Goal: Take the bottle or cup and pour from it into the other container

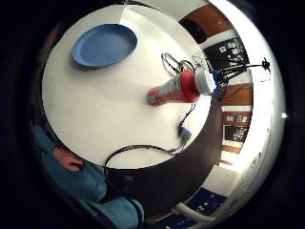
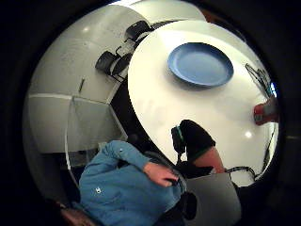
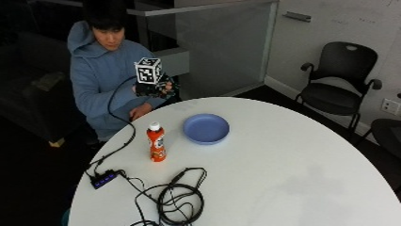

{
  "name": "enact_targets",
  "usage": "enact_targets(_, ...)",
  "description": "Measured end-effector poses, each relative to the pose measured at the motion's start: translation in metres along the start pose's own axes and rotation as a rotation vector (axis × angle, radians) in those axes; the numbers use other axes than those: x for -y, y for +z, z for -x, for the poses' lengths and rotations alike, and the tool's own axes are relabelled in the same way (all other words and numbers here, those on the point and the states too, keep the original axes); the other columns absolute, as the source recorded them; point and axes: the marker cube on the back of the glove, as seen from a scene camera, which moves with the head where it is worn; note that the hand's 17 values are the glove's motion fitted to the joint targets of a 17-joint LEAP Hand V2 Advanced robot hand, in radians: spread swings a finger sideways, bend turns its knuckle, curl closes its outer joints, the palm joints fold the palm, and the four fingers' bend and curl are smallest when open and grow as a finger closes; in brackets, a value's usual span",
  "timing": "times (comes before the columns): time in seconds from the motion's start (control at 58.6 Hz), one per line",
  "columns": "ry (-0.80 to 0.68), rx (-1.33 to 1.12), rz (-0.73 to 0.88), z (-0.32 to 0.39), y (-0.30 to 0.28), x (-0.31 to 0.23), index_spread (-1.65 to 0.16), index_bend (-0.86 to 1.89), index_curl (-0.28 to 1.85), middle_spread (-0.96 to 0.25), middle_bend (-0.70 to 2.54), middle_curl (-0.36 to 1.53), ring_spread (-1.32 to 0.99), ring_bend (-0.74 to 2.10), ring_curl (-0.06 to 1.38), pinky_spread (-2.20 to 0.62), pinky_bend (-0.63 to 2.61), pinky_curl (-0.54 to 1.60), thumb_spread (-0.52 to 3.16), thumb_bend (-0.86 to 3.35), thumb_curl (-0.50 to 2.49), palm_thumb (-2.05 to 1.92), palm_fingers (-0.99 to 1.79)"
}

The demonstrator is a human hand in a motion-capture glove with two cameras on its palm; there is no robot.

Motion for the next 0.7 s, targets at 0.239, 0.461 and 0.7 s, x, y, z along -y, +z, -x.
enact_targets(0.239, -0.002, -0.013, -0.011, 0.005, -0.005, 0.010, -0.34, 0.15, 0.13, -0.02, 0.17, 0.10, 0.18, 0.38, 0.14, 0.22, 0.56, 0.18, 0.82, 0.20, 0.22, 0.59, 0.07)
enact_targets(0.461, -0.007, -0.028, -0.008, 0.010, -0.007, 0.015, -0.37, 0.16, 0.18, -0.02, 0.19, 0.17, 0.20, 0.41, 0.18, 0.25, 0.60, 0.21, 0.94, 0.10, 0.29, 0.64, 0.03)
enact_targets(0.7, 0.003, -0.041, -0.019, 0.011, -0.007, 0.017, -0.38, 0.16, 0.22, -0.02, 0.18, 0.22, 0.21, 0.43, 0.21, 0.26, 0.61, 0.22, 0.97, 0.01, 0.34, 0.69, 0.01)
